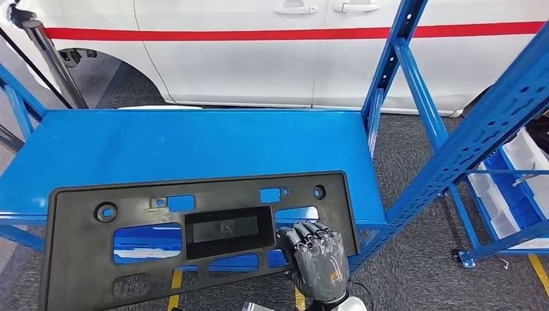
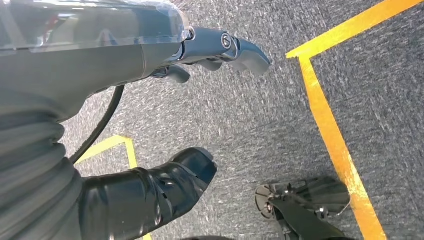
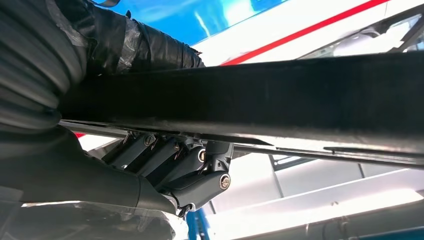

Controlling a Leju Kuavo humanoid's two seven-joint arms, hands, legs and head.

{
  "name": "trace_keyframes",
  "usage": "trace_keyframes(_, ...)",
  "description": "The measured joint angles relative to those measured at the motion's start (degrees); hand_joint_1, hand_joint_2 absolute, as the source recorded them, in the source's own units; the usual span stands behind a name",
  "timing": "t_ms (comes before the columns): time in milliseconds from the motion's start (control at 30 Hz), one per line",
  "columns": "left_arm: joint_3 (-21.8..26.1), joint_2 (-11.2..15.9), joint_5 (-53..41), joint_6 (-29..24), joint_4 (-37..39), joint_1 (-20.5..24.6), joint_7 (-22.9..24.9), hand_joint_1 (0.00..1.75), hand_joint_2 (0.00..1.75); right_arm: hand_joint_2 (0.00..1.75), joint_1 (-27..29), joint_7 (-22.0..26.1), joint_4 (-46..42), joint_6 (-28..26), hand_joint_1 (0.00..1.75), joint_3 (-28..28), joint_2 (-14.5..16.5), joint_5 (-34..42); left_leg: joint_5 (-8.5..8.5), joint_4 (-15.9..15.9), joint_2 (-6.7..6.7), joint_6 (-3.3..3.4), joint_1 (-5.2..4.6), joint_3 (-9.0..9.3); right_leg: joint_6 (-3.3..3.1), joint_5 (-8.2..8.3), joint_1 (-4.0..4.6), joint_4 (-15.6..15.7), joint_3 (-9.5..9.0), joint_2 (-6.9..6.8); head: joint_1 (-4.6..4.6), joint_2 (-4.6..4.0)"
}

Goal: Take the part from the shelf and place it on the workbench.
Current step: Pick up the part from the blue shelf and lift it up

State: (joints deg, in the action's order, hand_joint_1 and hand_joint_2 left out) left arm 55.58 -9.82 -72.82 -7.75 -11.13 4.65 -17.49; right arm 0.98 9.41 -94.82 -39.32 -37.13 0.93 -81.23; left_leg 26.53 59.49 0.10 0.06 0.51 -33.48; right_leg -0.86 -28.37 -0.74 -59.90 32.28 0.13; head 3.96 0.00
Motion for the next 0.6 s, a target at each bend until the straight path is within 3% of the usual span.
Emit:
trace_keyframes(33,0.02,0.00,0.01,-0.02,0.00,0.00,0.01,0.00,1.75,1.75,-0.02,-0.03,0.00,0.00,1.75,0.00,0.02,0.01,1.03,1.06,-0.01,-0.25,0.09,-0.46,-0.50,0.36,-0.06,0.25,0.13,-0.08,-0.02,0.00)
trace_keyframes(100,0.03,0.00,0.02,-0.08,0.00,0.00,0.01,0.00,1.75,1.75,-0.03,-0.03,0.01,0.00,1.75,0.00,0.07,0.01,5.06,6.50,-0.03,-0.63,0.24,-2.59,-1.14,0.99,-0.07,0.44,0.70,-0.25,-0.04,0.00)
trace_keyframes(167,0.04,-0.03,0.02,-0.11,0.00,-0.06,0.01,0.00,1.75,1.75,-0.02,-0.05,0.05,0.00,1.75,0.00,0.09,0.01,8.75,13.48,-0.02,-0.89,0.28,-4.99,-1.25,1.51,0.08,0.27,1.63,-0.33,-0.05,0.00)
trace_keyframes(200,0.05,-0.05,0.02,-0.12,0.00,-0.09,0.01,0.00,1.75,1.75,-0.01,-0.07,0.09,0.00,1.75,0.00,0.09,0.01,9.23,15.02,-0.02,-0.93,0.28,-5.21,-1.23,1.75,0.15,0.14,2.08,-0.35,-0.05,0.00)
trace_keyframes(233,0.05,-0.06,0.02,-0.12,0.00,-0.11,0.01,0.00,1.75,1.75,-0.01,-0.09,0.13,0.00,1.75,0.01,0.09,0.01,8.59,14.29,-0.02,-0.90,0.28,-4.29,-1.17,1.95,0.18,-0.03,2.48,-0.34,-0.05,0.00)
trace_keyframes(333,0.05,-0.04,0.02,-0.14,0.00,-0.02,0.02,0.00,1.75,1.75,-0.02,-0.11,0.16,0.00,1.75,0.02,0.09,0.01,4.43,3.22,-0.04,-0.49,0.16,2.48,-0.73,2.38,0.25,-0.59,3.19,-0.29,-0.05,0.00)
trace_keyframes(367,0.05,-0.04,0.02,-0.14,0.00,0.03,0.02,0.00,1.75,1.75,-0.04,-0.13,0.16,0.00,1.75,0.02,0.09,0.01,3.73,0.50,-0.08,-0.30,0.05,3.90,-0.42,2.58,0.30,-0.68,3.32,-0.29,-0.05,0.00)
trace_keyframes(500,0.07,-0.05,0.02,-0.14,0.00,-0.01,0.02,0.00,1.75,1.75,-0.06,-0.14,0.15,0.00,1.75,0.04,0.09,-0.01,2.54,-1.27,-0.03,0.92,-0.10,4.01,1.13,3.32,0.34,-0.53,3.55,-0.24,-0.03,0.00)
trace_keyframes(533,0.07,-0.06,0.02,-0.14,0.00,0.00,0.03,0.00,1.75,1.75,-0.06,-0.15,0.15,0.00,1.75,0.05,0.08,-0.01,2.04,-1.53,0.10,1.41,0.03,3.86,1.39,2.55,0.32,-1.20,3.88,-0.18,-0.01,0.00)
trace_keyframes(600,0.07,-0.08,0.02,-0.14,0.00,0.07,0.03,0.00,1.75,1.75,-0.06,-0.16,0.15,0.00,1.75,0.09,0.04,0.01,1.08,-1.80,0.34,2.16,0.16,3.20,1.70,-1.45,0.20,-6.22,5.89,-0.10,0.04,0.00)
